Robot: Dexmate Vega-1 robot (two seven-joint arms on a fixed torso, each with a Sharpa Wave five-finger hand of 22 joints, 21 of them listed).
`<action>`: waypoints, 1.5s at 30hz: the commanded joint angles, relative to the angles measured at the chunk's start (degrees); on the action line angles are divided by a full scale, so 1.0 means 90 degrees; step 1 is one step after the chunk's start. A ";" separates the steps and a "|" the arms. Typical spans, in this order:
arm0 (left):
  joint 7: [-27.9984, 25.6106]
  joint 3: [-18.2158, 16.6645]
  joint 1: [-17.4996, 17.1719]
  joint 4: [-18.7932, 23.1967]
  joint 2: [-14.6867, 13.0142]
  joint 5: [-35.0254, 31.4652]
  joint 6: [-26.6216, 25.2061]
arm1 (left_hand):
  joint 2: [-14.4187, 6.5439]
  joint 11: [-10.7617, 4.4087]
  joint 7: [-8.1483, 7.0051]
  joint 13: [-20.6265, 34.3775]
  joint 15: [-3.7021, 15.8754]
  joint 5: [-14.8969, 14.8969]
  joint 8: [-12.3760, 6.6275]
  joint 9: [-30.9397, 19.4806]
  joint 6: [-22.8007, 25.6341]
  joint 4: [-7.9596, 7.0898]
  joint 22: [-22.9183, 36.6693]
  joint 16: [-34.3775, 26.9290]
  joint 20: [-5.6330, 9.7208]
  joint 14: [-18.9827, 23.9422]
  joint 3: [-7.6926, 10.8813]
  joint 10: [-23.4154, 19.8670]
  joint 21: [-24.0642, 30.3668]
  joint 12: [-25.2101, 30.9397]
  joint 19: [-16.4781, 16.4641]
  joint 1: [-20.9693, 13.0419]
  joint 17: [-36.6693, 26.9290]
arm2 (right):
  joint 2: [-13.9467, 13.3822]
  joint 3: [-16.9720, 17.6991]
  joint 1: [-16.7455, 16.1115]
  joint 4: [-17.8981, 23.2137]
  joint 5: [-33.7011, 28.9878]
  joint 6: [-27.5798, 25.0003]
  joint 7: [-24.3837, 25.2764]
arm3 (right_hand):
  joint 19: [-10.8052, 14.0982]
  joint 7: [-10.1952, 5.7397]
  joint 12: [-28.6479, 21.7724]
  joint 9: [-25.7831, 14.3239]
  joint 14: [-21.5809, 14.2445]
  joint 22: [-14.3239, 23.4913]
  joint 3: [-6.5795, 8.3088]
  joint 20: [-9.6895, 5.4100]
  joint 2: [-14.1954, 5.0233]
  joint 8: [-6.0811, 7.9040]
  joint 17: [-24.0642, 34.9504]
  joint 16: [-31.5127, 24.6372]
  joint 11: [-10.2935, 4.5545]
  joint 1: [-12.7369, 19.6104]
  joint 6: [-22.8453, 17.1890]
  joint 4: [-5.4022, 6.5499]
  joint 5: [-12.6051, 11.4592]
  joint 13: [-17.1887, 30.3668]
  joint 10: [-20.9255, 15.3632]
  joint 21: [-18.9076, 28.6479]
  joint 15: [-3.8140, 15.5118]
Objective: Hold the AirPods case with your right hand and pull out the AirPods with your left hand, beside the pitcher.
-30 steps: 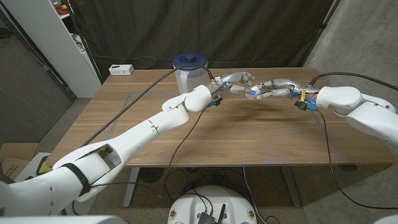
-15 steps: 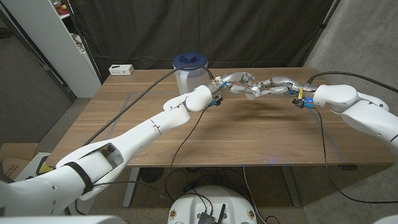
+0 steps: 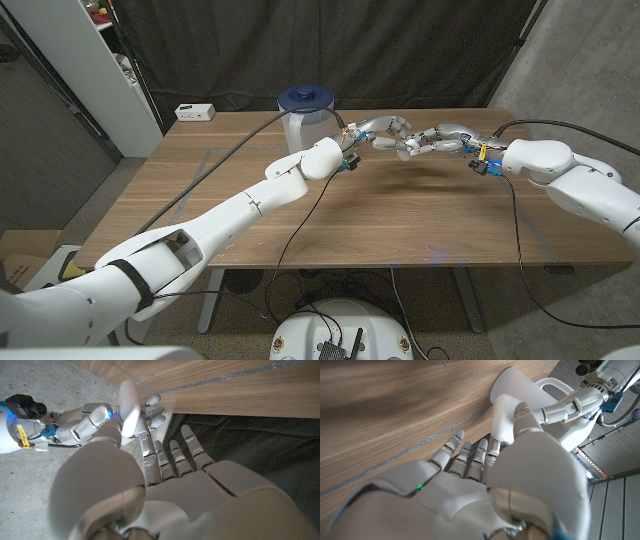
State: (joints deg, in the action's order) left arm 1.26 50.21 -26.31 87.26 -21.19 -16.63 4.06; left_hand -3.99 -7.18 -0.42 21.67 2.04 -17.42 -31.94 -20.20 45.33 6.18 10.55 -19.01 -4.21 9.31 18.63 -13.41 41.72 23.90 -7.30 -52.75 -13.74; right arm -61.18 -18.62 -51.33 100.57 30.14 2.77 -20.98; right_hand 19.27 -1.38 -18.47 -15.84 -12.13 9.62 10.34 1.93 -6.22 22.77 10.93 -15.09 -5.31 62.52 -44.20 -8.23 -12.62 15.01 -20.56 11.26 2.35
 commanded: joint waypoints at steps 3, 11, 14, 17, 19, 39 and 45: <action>0.0039 -0.0066 -0.0006 -0.0178 0.0116 0.0357 0.0166 | -0.0014 -0.0022 -0.0757 0.0032 0.0316 -0.0045 0.0060 -0.0014 0.0700 0.0001 0.0013 -0.0004 0.0006 0.0033 -0.0053 -0.0066 -0.0010 -0.0024 -0.0067 -0.0045 -0.0012 | 0.0007 0.0013 -0.0087 -0.0063 0.0056 0.0115 0.0039 | 0.0065 -0.0549 -0.0012 -0.0596 -0.0096 0.0016 0.0064 -0.0064 -0.0123 0.0099 0.0033 -0.0038 -0.0023 0.0259 -0.0461 -0.0080 0.0024 0.0032 -0.0113 0.0010 0.0729; 0.0152 -0.0120 0.0001 -0.0262 0.0164 0.0653 0.0133 | -0.0066 0.0018 -0.0777 0.0037 0.0317 -0.0088 0.0118 -0.0031 0.0614 -0.0058 0.0018 -0.0001 -0.0008 0.0037 -0.0100 -0.0050 -0.0016 -0.0040 -0.0071 -0.0013 -0.0020 | 0.0031 0.0006 -0.0077 -0.0130 0.0093 0.0203 -0.0026 | 0.0027 -0.0588 0.0014 -0.0612 -0.0078 0.0015 0.0076 -0.0094 -0.0161 0.0025 0.0049 -0.0024 -0.0076 0.0386 -0.0338 -0.0084 0.0067 0.0054 -0.0102 -0.0018 0.0767; 0.0168 -0.0089 0.0025 -0.0251 0.0152 0.0626 0.0094 | -0.0080 0.0031 -0.0762 0.0039 0.0311 -0.0103 0.0123 -0.0038 0.0621 -0.0070 0.0020 0.0002 -0.0007 0.0034 -0.0115 -0.0046 -0.0019 -0.0045 -0.0071 -0.0011 -0.0022 | 0.0048 0.0023 -0.0105 -0.0142 0.0115 0.0240 -0.0002 | 0.0035 -0.0559 -0.0005 -0.0624 -0.0113 0.0016 0.0056 -0.0107 -0.0167 0.0072 0.0055 -0.0037 -0.0096 0.0390 -0.0476 -0.0058 0.0090 0.0066 -0.0169 -0.0017 0.0800; 0.0178 -0.0064 0.0047 -0.0256 0.0150 0.0612 0.0081 | -0.0086 0.0020 -0.0776 0.0040 0.0305 -0.0117 0.0117 -0.0042 0.0655 -0.0075 0.0021 0.0005 -0.0017 0.0032 -0.0127 -0.0046 -0.0022 -0.0049 -0.0069 -0.0016 -0.0023 | 0.0046 0.0048 -0.0141 -0.0132 0.0139 0.0251 0.0033 | 0.0063 -0.0513 -0.0040 -0.0691 -0.0209 0.0017 0.0028 -0.0134 -0.0179 0.0159 0.0065 -0.0076 -0.0100 0.0391 -0.0644 -0.0025 0.0115 0.0089 -0.0281 -0.0010 0.0830; 0.0184 -0.0060 0.0054 -0.0263 0.0150 0.0624 0.0084 | -0.0088 0.0019 -0.0786 0.0041 0.0305 -0.0126 0.0126 -0.0045 0.0646 -0.0077 0.0021 0.0006 -0.0017 0.0036 -0.0137 -0.0051 -0.0025 -0.0049 -0.0066 -0.0020 -0.0024 | 0.0041 0.0054 -0.0151 -0.0134 0.0151 0.0254 0.0031 | 0.0078 -0.0495 -0.0061 -0.0721 -0.0222 0.0017 0.0016 -0.0133 -0.0178 0.0188 0.0067 -0.0081 -0.0104 0.0396 -0.0692 -0.0019 0.0124 0.0099 -0.0344 -0.0006 0.0832; 0.0605 -0.0212 0.0060 -0.0297 0.0159 0.1376 -0.0014 | -0.0340 0.0154 -0.0638 0.0060 0.0266 -0.0170 0.0206 -0.0120 0.0604 -0.0446 0.0030 0.0003 -0.0025 0.0081 -0.0340 -0.0065 -0.0046 -0.0067 -0.0072 0.0331 -0.0044 | 0.0236 0.0120 -0.0326 -0.0406 0.0102 0.0774 0.0188 | 0.0061 -0.0529 -0.0095 -0.0963 -0.0248 0.0024 -0.0049 -0.0295 -0.0274 0.0333 0.0107 -0.0112 -0.0179 0.0404 -0.0827 0.0066 0.0162 0.0179 -0.0510 -0.0019 0.0959; 0.0788 -0.0278 0.0060 -0.0383 0.0185 0.1734 0.0045 | -0.0422 0.0189 -0.0547 0.0067 0.0254 -0.0170 0.0225 -0.0157 0.0611 -0.0627 0.0030 0.0011 -0.0041 0.0085 -0.0442 -0.0091 -0.0056 -0.0066 -0.0078 0.0523 -0.0048 | 0.0277 0.0166 -0.0395 -0.0452 0.0204 0.0815 0.0212 | 0.0060 -0.0537 -0.0090 -0.1008 -0.0240 0.0025 -0.0061 -0.0287 -0.0283 0.0350 0.0112 -0.0113 -0.0168 0.0406 -0.0825 0.0075 0.0170 0.0192 -0.0513 -0.0018 0.0943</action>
State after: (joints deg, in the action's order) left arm 6.02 48.54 -25.77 84.59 -19.77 -5.52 4.25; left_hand -7.65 -6.12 -1.43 21.93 2.25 -18.68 -29.68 -21.27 45.77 2.19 10.53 -19.01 -4.51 9.52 13.89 -14.03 41.50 23.29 -7.60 -49.07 -14.00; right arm -59.37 -17.63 -53.99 97.45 31.03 8.95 -19.54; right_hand 19.76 -0.15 -19.08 -23.38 -14.06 9.75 9.85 -0.22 -8.02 25.48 11.68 -15.98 -6.61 66.18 -45.43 -7.73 -11.23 16.58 -24.92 11.25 2.34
